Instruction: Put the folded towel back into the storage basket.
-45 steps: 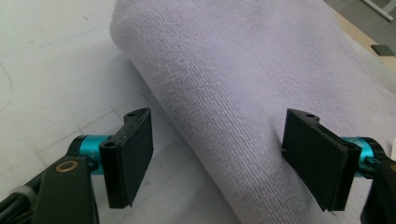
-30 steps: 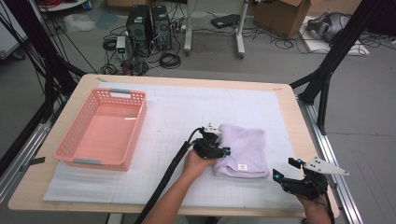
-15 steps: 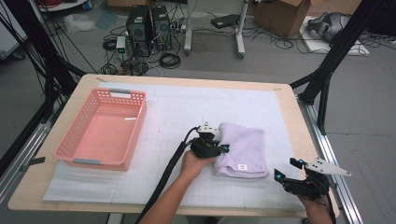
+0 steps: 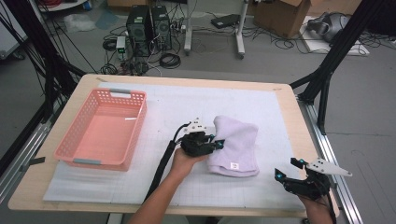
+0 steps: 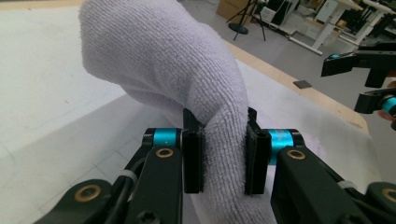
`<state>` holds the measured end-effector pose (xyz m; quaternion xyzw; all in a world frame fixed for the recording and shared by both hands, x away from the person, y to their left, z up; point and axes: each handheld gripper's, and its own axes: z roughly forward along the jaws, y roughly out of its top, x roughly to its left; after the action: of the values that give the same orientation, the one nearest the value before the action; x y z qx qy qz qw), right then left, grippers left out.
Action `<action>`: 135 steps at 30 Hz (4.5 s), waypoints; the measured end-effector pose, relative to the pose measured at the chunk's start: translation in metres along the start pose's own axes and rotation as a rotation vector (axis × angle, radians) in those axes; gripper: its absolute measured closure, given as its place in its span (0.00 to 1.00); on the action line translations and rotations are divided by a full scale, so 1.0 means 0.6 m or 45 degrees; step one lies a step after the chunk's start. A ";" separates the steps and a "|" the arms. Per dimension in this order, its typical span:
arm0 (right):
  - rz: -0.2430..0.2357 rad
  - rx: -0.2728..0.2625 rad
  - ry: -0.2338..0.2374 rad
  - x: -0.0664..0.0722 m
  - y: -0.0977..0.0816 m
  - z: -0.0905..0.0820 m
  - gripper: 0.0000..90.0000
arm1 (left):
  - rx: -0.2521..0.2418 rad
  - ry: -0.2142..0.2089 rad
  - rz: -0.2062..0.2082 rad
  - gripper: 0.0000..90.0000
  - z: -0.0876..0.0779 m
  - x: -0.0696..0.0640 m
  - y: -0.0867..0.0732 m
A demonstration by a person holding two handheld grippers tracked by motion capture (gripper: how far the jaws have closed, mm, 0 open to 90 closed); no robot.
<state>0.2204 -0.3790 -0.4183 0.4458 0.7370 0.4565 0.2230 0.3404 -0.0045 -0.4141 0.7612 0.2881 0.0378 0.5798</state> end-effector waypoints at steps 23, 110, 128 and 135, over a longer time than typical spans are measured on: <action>0.017 -0.026 0.003 0.002 0.002 -0.001 0.20 | -0.179 -0.038 0.128 0.82 -0.112 0.011 0.036; -0.019 -0.033 -0.002 0.013 0.012 0.013 0.19 | -0.470 0.174 0.101 0.82 -0.478 0.128 0.098; -0.041 0.005 -0.024 0.013 0.013 0.023 0.19 | -0.459 0.235 0.069 0.82 -0.555 0.172 0.090; -0.048 0.019 -0.028 0.016 0.015 0.030 0.19 | -0.488 0.252 0.055 0.82 -0.588 0.186 0.080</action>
<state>0.2330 -0.3608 -0.4181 0.4384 0.7461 0.4419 0.2363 0.3140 0.3450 -0.2866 0.6355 0.3148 0.1791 0.6819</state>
